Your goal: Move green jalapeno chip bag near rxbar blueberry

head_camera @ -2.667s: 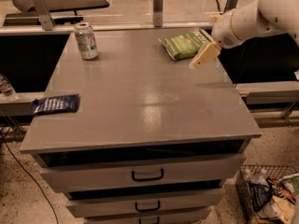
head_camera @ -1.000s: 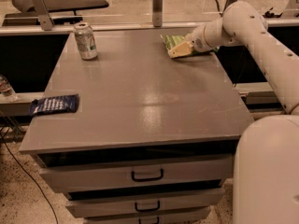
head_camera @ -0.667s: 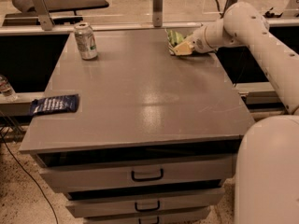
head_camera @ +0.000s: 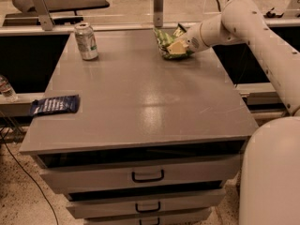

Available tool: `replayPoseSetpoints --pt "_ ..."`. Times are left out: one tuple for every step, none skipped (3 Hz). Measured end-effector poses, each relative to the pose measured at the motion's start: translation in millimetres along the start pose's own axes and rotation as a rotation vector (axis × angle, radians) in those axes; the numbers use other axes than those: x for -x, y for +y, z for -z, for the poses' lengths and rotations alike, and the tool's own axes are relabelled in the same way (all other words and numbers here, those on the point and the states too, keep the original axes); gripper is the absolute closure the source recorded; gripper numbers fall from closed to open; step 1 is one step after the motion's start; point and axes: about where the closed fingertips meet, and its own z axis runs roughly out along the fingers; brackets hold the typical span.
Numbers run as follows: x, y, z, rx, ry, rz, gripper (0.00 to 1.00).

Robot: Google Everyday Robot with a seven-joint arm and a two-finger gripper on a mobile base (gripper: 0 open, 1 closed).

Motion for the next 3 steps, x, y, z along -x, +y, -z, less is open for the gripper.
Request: replayPoseSetpoints --pt "49.0 27.0 26.2 0.056 -0.066 0.175 1.00" --pt "57.5 34.3 29.0 0.070 -0.078 0.276 1.00" --pt "57.4 34.3 28.7 0.070 -0.078 0.276 1.00"
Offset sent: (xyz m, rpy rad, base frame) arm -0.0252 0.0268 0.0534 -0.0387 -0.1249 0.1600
